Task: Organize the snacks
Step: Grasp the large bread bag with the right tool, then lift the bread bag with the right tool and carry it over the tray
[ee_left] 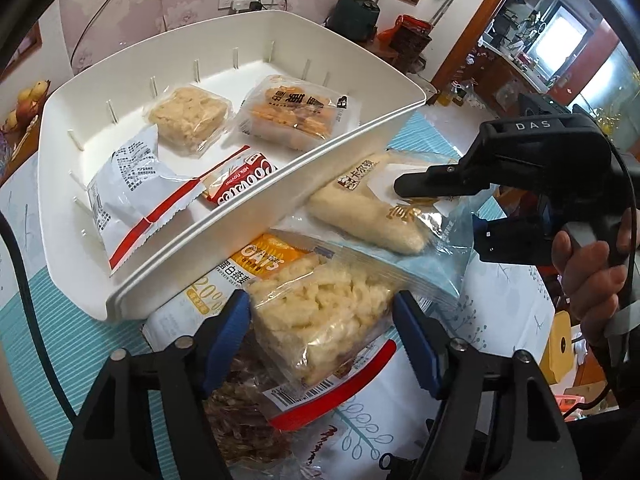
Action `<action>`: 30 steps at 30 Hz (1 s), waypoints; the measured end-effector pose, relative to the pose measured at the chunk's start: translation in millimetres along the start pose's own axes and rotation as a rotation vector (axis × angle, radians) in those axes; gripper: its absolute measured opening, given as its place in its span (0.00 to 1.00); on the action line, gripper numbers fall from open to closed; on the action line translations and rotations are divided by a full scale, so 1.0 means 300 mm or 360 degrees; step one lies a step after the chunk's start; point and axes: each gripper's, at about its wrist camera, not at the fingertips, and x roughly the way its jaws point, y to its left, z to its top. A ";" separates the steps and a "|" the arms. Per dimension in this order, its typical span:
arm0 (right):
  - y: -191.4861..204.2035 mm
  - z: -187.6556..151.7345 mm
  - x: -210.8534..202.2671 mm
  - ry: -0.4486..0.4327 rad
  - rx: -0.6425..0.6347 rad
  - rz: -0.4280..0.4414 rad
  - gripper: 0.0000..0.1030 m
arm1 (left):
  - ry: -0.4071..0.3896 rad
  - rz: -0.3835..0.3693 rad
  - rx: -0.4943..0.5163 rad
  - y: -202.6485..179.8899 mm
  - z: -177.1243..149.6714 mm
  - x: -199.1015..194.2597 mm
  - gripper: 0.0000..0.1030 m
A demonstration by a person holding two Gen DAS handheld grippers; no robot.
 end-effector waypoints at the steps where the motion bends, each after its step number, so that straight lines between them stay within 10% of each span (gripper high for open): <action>1: 0.005 -0.002 0.002 -0.0002 -0.0005 -0.0005 0.31 | 0.0001 0.0004 -0.0003 0.000 0.001 0.001 0.68; 30: 0.227 -0.072 -0.158 0.0072 -0.0602 -0.0271 0.26 | -0.0043 0.0154 -0.0166 -0.132 -0.053 -0.210 0.61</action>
